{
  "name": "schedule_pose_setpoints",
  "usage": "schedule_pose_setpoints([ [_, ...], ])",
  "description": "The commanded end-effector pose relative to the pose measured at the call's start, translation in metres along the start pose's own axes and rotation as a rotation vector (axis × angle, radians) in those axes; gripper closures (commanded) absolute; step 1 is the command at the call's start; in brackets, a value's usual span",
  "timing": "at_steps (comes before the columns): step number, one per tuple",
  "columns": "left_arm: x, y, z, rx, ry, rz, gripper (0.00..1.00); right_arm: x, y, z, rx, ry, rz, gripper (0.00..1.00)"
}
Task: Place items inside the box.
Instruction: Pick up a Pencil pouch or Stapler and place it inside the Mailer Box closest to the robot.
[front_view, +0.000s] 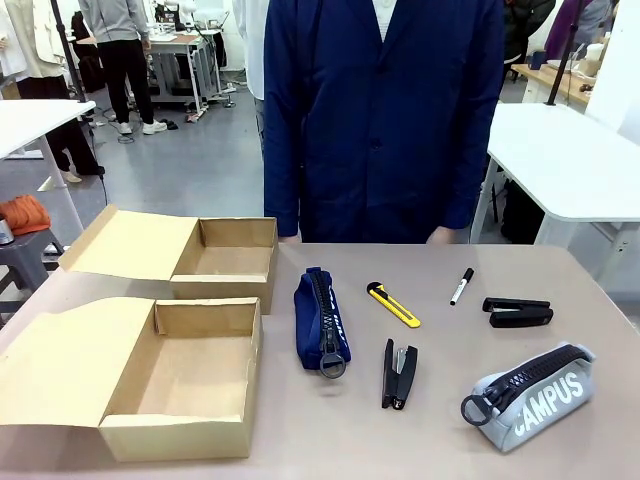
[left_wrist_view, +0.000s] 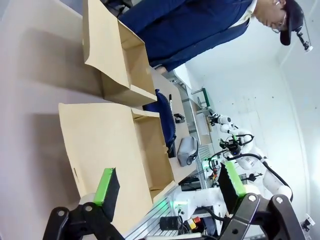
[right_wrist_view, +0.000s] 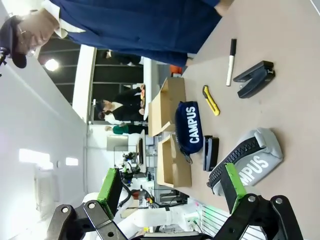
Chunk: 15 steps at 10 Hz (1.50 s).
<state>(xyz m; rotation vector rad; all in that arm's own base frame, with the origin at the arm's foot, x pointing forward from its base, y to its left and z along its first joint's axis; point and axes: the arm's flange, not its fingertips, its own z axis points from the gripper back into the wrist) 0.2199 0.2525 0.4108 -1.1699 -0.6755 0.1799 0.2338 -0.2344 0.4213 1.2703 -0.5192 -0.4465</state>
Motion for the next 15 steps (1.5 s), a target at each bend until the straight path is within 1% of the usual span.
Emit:
schedule_pose_setpoints([
  [1,0.0,0.0,0.0,-0.012,-0.015,-0.017,0.0,0.003,0.0,0.002,0.029,-0.022,0.027,0.0],
  [2,0.0,0.0,0.0,-0.012,-0.015,-0.017,0.0,0.0,0.0,0.0,0.0,0.0,0.0,0.0],
  [3,0.0,0.0,0.0,-0.012,-0.015,-0.017,0.0,-0.01,0.021,-0.04,-0.089,0.093,0.115,0.0],
  [4,0.0,0.0,0.0,-0.012,-0.015,-0.017,0.0,-0.026,0.046,-0.094,-0.208,0.195,0.238,0.0],
  [5,0.0,0.0,0.0,-0.012,-0.015,-0.017,0.0,-0.027,0.059,-0.107,-0.328,0.215,0.322,0.0],
  [6,0.0,0.0,0.0,-0.012,-0.015,-0.017,0.0,-0.005,0.053,-0.079,-0.157,0.227,0.229,0.0],
  [7,0.0,0.0,0.0,-0.012,-0.015,-0.017,0.0,0.005,0.026,-0.037,-0.189,0.148,0.054,0.0],
  [8,0.0,0.0,0.0,-0.012,-0.015,-0.017,0.0,-0.003,-0.007,0.019,-0.103,0.144,0.041,0.0],
  [9,0.0,0.0,0.0,-0.012,-0.015,-0.017,0.0,-0.016,-0.033,0.061,-0.04,0.07,0.013,0.0],
  [10,0.0,0.0,0.0,-0.012,-0.015,-0.017,0.0,-0.028,-0.05,0.084,-0.011,-0.015,-0.029,0.0],
  [11,0.0,0.0,0.0,-0.012,-0.015,-0.017,0.0,-0.031,-0.058,0.09,0.049,-0.072,-0.055,0.0],
  [12,0.0,0.0,0.0,-0.012,-0.015,-0.017,0.0,-0.039,-0.036,0.058,-0.08,0.038,-0.027,0.0],
  [15,0.0,0.0,0.0,-0.012,-0.015,-0.017,0.0,-0.039,-0.036,0.058,-0.08,0.038,-0.027,0.0],
])
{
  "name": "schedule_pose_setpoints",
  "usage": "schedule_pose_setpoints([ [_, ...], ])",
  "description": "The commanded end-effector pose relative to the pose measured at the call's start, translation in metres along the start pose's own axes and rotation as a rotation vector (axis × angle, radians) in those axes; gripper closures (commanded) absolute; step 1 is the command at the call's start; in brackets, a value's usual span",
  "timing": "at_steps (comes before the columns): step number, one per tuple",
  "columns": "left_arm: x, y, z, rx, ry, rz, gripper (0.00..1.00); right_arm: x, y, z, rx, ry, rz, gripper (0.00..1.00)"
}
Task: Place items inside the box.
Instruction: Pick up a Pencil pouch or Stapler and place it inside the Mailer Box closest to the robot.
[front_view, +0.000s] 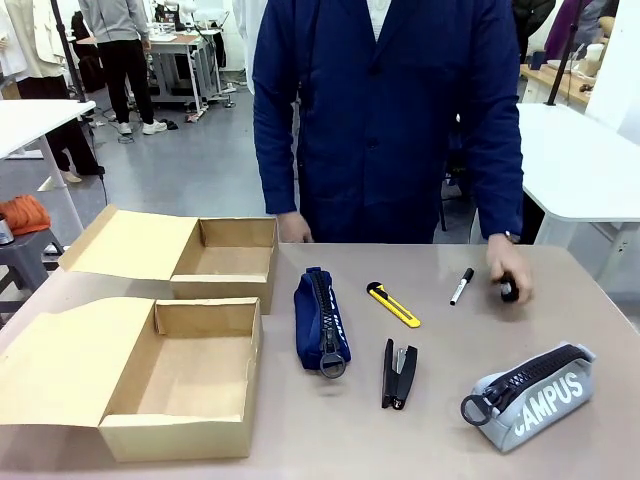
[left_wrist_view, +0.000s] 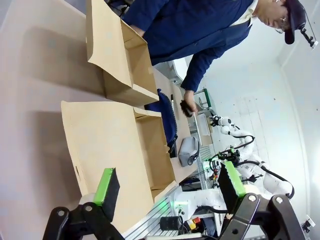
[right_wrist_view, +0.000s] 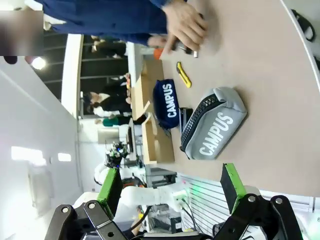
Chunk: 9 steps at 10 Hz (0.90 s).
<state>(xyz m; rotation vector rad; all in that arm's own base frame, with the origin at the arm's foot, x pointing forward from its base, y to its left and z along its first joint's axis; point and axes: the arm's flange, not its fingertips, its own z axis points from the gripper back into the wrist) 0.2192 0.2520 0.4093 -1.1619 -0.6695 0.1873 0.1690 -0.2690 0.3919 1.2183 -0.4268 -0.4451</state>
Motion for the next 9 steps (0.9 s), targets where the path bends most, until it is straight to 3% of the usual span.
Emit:
schedule_pose_setpoints([
  [1,0.001,-0.001,0.0,-0.022,-0.017,-0.022,0.0,-0.004,0.003,-0.002,-0.005,-0.026,0.002,0.0],
  [3,0.001,-0.001,0.0,-0.022,-0.017,-0.022,0.0,-0.004,0.003,-0.002,-0.005,-0.026,0.002,0.0],
  [5,0.001,-0.001,0.0,-0.022,-0.017,-0.022,0.0,0.002,0.014,-0.022,-0.014,0.045,0.058,0.0],
  [7,0.001,-0.001,0.0,-0.022,-0.017,-0.022,0.0,-0.006,0.067,-0.095,-0.092,0.148,0.184,0.0],
  [9,0.001,-0.001,0.0,-0.022,-0.017,-0.022,0.0,-0.056,0.126,-0.197,-0.215,0.321,0.293,0.0],
])
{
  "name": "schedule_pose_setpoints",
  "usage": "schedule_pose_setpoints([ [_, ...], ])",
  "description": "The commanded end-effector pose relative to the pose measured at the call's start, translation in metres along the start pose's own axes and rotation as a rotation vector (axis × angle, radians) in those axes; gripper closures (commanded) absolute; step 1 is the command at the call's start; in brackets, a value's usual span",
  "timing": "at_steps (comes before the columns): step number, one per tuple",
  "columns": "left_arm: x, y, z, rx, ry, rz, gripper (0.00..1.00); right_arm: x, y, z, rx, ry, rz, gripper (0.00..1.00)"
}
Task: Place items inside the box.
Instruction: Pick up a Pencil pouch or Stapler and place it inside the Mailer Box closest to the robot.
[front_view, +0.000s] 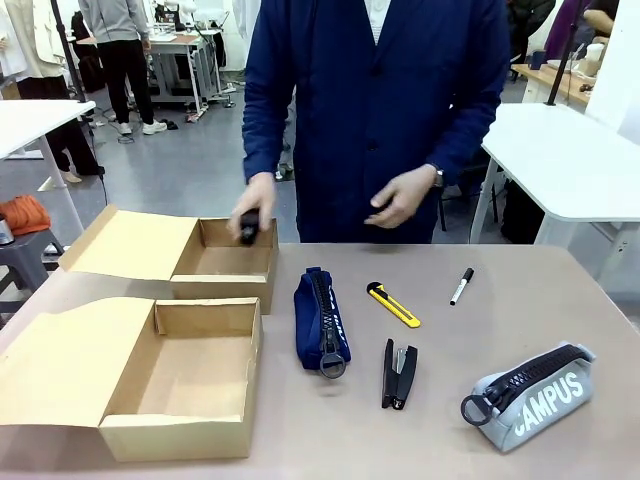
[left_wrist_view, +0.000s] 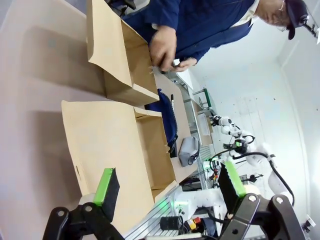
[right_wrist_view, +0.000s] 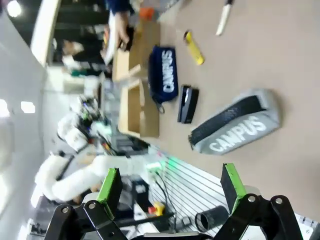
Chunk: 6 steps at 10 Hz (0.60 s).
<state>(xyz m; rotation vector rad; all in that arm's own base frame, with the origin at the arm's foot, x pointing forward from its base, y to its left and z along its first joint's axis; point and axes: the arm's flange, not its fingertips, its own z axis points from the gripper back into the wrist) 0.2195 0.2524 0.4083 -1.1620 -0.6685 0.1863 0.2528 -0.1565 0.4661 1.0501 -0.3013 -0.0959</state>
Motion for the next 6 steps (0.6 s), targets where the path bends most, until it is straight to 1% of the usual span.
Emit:
schedule_pose_setpoints([
  [1,0.001,-0.003,0.0,-0.022,-0.018,-0.022,0.0,-0.059,0.074,-0.145,-0.139,0.127,0.103,0.0],
  [2,0.001,-0.003,0.0,-0.022,-0.018,-0.022,0.0,-0.089,0.098,-0.199,-0.204,0.165,0.172,0.0],
  [3,0.001,-0.003,0.0,-0.022,-0.018,-0.022,0.0,-0.118,0.101,-0.236,-0.266,0.32,0.261,0.0],
  [4,0.001,-0.003,0.0,-0.022,-0.018,-0.022,0.0,-0.136,0.092,-0.255,-0.366,0.392,0.358,0.0],
  [5,0.001,-0.003,0.0,-0.022,-0.018,-0.022,0.0,0.002,0.114,-0.126,-0.212,0.264,0.179,0.0],
  [6,0.001,-0.003,0.0,-0.022,-0.018,-0.022,0.0,0.002,0.114,-0.126,-0.212,0.264,0.179,0.0],
])
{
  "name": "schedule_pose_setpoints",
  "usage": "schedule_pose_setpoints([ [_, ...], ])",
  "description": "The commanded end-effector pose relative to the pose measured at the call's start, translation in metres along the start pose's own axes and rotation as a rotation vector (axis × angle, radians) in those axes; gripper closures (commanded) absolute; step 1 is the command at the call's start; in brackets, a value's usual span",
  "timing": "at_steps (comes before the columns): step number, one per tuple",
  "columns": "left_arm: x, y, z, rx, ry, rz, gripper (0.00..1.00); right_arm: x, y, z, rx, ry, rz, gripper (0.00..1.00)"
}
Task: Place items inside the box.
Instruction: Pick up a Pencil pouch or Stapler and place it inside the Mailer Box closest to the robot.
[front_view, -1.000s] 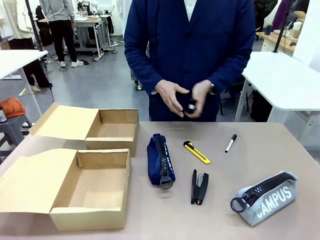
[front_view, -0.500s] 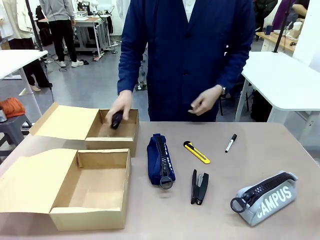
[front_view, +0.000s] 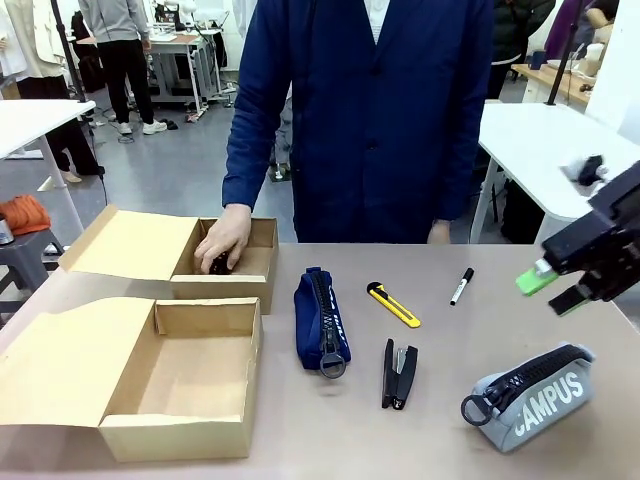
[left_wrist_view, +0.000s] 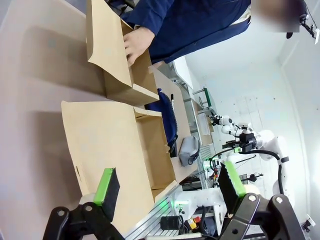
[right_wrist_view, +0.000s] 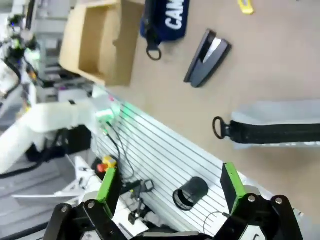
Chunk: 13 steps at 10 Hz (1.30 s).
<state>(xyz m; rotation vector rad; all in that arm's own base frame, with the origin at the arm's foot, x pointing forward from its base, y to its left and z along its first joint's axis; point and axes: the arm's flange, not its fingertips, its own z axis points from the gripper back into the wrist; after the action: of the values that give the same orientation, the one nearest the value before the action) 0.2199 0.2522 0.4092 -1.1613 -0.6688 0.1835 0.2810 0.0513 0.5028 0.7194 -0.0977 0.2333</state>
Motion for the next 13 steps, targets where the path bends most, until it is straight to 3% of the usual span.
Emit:
schedule_pose_setpoints([
  [1,0.001,-0.002,0.0,-0.022,-0.019,-0.02,0.0,-0.005,-0.031,0.033,0.081,-0.072,-0.047,0.0],
  [2,0.001,-0.002,0.0,-0.022,-0.019,-0.02,0.0,0.0,0.0,0.0,0.0,0.0,0.0,0.0],
  [3,0.001,-0.002,0.0,-0.022,-0.019,-0.02,0.0,0.001,-0.002,-0.02,-0.207,0.159,-0.024,0.0],
  [5,0.001,-0.002,0.0,-0.022,-0.019,-0.02,0.0,0.033,0.044,-0.076,-0.354,0.294,-0.018,0.0],
  [8,0.001,-0.002,0.0,-0.022,-0.019,-0.02,0.0,0.08,0.126,-0.157,-0.345,0.34,-0.135,0.0],
  [9,0.001,-0.002,0.0,-0.022,-0.019,-0.02,0.0,0.088,0.153,-0.205,-0.375,0.325,-0.212,0.0],
  [10,0.001,-0.002,0.0,-0.022,-0.019,-0.02,0.0,0.091,0.163,-0.238,-0.412,0.239,-0.274,0.0],
  [11,0.001,-0.002,0.0,-0.022,-0.019,-0.02,0.0,0.089,0.161,-0.24,-0.451,0.123,-0.288,0.0],
  [12,0.001,-0.002,0.0,-0.022,-0.019,-0.02,0.0,0.072,0.16,-0.216,-0.341,0.3,-0.195,0.0],
  [13,0.001,-0.002,0.0,-0.022,-0.019,-0.02,0.0,0.072,0.16,-0.216,-0.341,0.3,-0.195,0.0],
])
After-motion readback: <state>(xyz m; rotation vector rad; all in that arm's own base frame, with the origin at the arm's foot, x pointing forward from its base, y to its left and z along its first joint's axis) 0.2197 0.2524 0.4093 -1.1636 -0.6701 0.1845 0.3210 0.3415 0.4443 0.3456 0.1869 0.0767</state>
